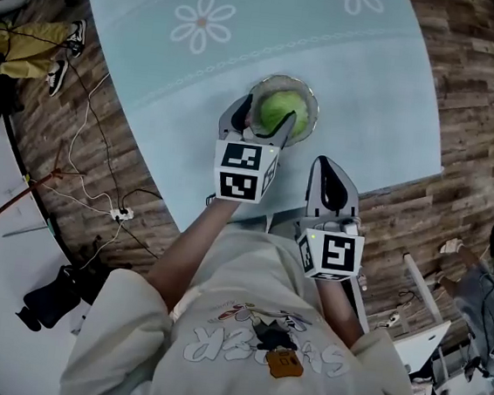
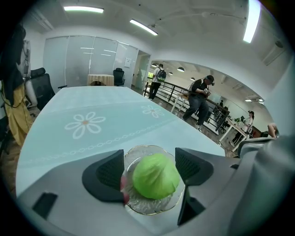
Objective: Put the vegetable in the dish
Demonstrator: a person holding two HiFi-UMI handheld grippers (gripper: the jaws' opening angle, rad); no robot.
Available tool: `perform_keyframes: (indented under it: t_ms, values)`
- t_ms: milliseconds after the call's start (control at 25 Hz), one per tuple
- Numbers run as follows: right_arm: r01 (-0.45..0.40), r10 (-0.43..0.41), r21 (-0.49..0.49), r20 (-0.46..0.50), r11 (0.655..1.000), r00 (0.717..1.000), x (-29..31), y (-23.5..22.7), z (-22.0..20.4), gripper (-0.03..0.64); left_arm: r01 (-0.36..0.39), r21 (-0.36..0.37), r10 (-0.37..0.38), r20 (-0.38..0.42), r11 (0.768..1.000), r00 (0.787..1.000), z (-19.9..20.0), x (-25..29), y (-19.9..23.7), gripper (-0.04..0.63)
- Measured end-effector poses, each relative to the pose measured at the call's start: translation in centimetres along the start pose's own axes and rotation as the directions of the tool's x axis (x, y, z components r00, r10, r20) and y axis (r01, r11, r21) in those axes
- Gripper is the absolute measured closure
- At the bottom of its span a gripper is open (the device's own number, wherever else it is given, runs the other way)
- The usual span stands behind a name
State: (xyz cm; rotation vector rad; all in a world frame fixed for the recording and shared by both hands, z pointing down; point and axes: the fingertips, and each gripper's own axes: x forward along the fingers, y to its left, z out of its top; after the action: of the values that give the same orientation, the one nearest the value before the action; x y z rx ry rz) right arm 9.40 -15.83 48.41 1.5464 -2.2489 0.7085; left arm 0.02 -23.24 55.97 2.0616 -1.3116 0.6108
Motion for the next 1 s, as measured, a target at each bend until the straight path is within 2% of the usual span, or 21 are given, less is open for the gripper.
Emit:
perform_keyframes:
  t_ms: [160,480,760,880,1000]
  values:
    - [0.006,-0.006,-0.004,0.016,1.000,1.000,-0.6,0.4,0.2,0.594,-0.002,-0.003,0.002,0.018,1.000,1.000,0.0,-1.4,-0.1,0.276]
    - [0.009,-0.008,-0.022,0.050,1.000,0.999,-2.1,2.1,0.9,0.595,-0.007,-0.002,0.007,0.049,1.000,0.999,-0.5,-5.1,-0.3,0.420]
    - [0.045,-0.042,-0.023,0.096,0.999,0.995,-4.0,2.5,2.1,0.594,0.003,0.020,-0.004,0.081,1.000,0.997,-0.7,-8.3,-1.3,0.481]
    - [0.052,-0.047,-0.035,0.120,0.998,0.992,-4.6,2.7,2.9,0.595,-0.007,0.029,0.003,0.115,1.000,0.993,-0.3,-9.8,-1.6,0.567]
    - [0.056,-0.050,-0.042,0.142,0.998,0.989,-5.3,3.1,3.6,0.595,-0.003,0.033,-0.002,0.147,0.999,0.989,0.2,-11.6,-2.1,0.572]
